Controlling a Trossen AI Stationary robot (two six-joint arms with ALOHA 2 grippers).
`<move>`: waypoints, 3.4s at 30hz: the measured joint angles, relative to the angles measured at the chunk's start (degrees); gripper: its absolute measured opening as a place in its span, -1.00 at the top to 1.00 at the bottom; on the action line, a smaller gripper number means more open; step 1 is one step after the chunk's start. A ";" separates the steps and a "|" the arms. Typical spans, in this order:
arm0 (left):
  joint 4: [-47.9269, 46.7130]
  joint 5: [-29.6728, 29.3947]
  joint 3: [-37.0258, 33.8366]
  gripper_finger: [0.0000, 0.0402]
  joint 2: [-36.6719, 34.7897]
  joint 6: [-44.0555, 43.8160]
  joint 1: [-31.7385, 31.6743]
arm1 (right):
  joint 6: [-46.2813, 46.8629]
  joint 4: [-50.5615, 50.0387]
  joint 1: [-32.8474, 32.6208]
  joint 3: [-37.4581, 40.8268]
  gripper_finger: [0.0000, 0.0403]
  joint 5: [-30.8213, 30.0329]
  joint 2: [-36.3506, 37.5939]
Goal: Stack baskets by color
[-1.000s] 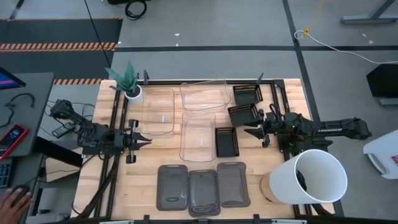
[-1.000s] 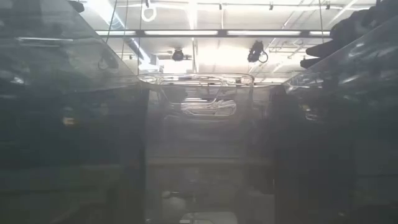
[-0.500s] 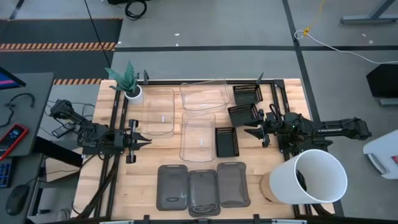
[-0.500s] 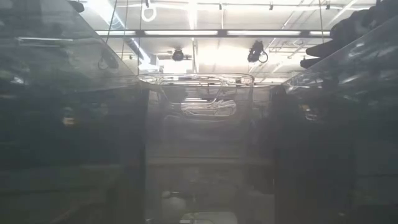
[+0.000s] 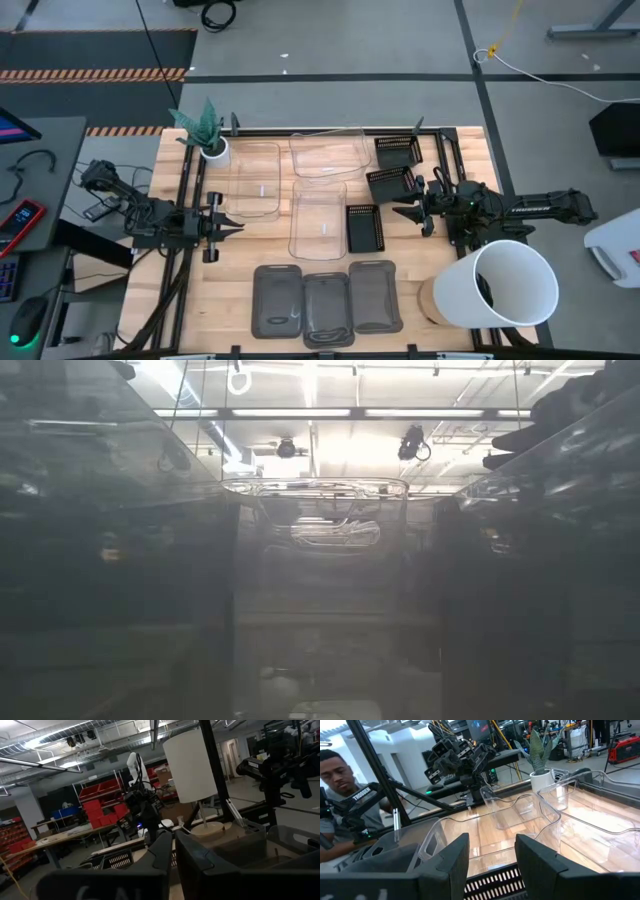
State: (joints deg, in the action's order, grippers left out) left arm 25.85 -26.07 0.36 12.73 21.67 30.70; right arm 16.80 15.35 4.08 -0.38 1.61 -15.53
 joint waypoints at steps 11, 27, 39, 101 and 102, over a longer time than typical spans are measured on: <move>0.00 -0.01 0.00 0.86 0.01 0.00 0.01 | 0.00 0.00 0.02 0.00 0.18 0.00 0.00; 0.00 0.00 0.00 0.84 0.00 0.00 0.02 | -0.02 0.00 0.02 0.00 0.18 0.00 0.00; -0.26 3.65 0.00 0.84 0.00 -41.06 0.09 | 0.00 -0.02 0.02 0.00 0.18 0.00 0.00; -57.56 6.86 78.77 0.06 90.99 -69.09 19.70 | -0.02 0.00 0.02 0.02 0.18 -0.02 0.02; -58.98 7.53 79.89 0.06 91.92 -69.51 19.40 | -0.02 0.00 0.00 0.00 0.18 0.00 0.00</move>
State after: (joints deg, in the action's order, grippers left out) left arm -33.14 -18.53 80.25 104.66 -47.84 50.10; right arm 16.78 15.35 4.08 -0.38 1.61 -15.53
